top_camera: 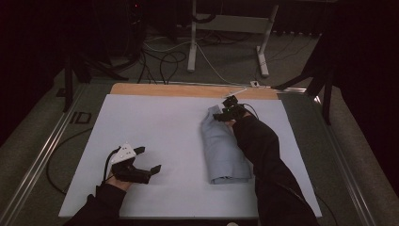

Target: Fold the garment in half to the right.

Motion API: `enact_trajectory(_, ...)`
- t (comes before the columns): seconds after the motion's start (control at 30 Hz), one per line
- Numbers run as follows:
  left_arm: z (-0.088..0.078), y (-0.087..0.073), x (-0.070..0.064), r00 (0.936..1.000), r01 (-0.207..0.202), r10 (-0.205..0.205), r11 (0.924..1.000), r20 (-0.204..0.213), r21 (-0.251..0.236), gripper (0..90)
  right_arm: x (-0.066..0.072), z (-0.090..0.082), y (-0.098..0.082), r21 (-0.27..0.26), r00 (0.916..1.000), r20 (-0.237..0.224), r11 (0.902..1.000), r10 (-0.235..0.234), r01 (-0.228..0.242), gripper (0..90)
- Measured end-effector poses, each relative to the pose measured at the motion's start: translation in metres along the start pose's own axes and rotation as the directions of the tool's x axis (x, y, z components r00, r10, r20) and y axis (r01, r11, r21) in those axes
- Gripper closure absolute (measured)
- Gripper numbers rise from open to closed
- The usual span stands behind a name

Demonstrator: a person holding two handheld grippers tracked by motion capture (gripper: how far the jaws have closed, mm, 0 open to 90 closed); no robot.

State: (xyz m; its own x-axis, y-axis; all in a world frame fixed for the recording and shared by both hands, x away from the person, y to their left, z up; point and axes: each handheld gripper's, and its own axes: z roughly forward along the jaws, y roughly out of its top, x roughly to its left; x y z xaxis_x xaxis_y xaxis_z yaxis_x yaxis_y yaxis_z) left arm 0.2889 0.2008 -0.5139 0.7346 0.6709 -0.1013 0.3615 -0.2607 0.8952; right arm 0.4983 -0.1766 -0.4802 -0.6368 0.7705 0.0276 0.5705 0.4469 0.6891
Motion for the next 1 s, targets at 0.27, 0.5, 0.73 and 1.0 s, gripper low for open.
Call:
enact_trajectory(0.27, -0.004, 0.001, 0.0, 0.9999, -0.013, 0.013, 0.9999, 0.003, -0.003, 1.9, 0.024, -0.026, 0.004, -0.047, 0.9993, -0.009, 0.9982, -0.037, 0.037, 58.8)
enact_trajectory(0.5, -0.008, 0.001, 0.001, 0.9999, -0.01, 0.01, 0.9999, -0.003, -0.008, 1.9, 0.041, -0.05, -0.007, -0.062, 0.9973, -0.052, 0.9969, -0.052, 0.048, 71.2)
enact_trajectory(0.73, -0.006, 0.001, 0.002, 0.9998, -0.009, 0.009, 0.9999, -0.019, 0.014, 1.9, 0.068, -0.07, -0.03, -0.054, 0.9825, -0.135, 0.9911, -0.128, 0.122, 82.3)
enact_trajectory(1.0, -0.007, 0.002, 0.002, 1.0, -0.008, 0.008, 1.0, -0.005, -0.003, 1.9, 0.096, -0.091, -0.06, -0.062, 0.955, -0.216, 0.979, -0.203, 0.194, 90.0)
